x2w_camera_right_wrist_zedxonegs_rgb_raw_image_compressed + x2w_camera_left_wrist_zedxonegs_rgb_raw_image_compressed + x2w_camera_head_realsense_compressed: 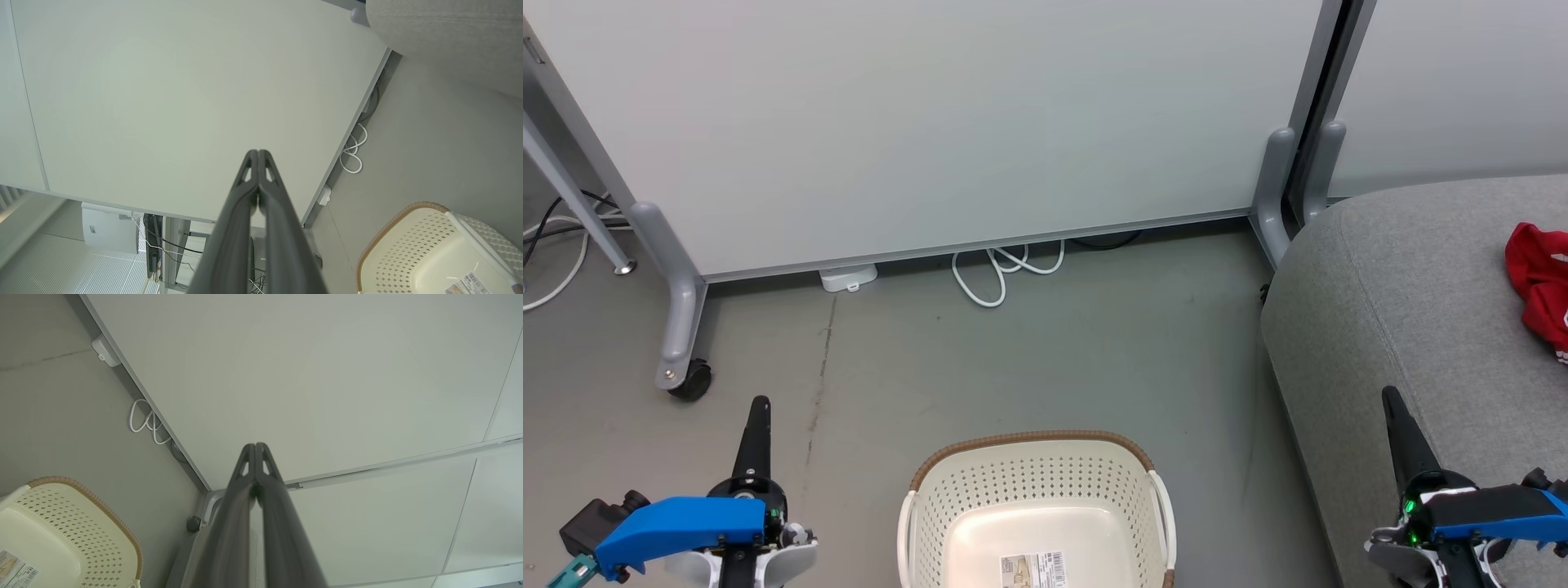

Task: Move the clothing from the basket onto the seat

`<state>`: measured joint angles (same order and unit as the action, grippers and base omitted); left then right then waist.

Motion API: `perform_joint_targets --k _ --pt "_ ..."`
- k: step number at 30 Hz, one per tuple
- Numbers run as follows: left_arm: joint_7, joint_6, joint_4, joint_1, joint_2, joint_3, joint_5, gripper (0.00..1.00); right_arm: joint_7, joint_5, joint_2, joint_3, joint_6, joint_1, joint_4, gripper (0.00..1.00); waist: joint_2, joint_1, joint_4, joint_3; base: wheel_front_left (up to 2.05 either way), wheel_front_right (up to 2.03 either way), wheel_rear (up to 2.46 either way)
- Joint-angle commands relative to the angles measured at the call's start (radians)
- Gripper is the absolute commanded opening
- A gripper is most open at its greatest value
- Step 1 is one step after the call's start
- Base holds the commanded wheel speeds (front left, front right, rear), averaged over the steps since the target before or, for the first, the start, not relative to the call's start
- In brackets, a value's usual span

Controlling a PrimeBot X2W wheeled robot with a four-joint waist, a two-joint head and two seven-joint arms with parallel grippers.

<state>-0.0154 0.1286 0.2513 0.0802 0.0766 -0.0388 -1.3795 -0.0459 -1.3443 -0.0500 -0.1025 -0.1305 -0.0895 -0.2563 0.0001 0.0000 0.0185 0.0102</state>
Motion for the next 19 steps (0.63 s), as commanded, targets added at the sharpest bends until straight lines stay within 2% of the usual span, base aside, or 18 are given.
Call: perform_joint_targets --k 1,19 --pt "-0.005 0.003 -0.009 0.019 0.004 -0.006 -0.019 0.00 -0.006 -0.021 -0.001 -0.002 0.000 -0.020 0.009 0.00 -0.0001 0.0000 -0.001 0.000 0.00 0.00 0.00" --pt "-0.046 0.003 -0.010 0.027 0.001 -0.029 -0.156 0.00 -0.043 -0.162 -0.001 -0.009 0.000 -0.021 0.012 0.00 -0.0001 0.0000 -0.010 -0.004 0.00 0.00 0.00"
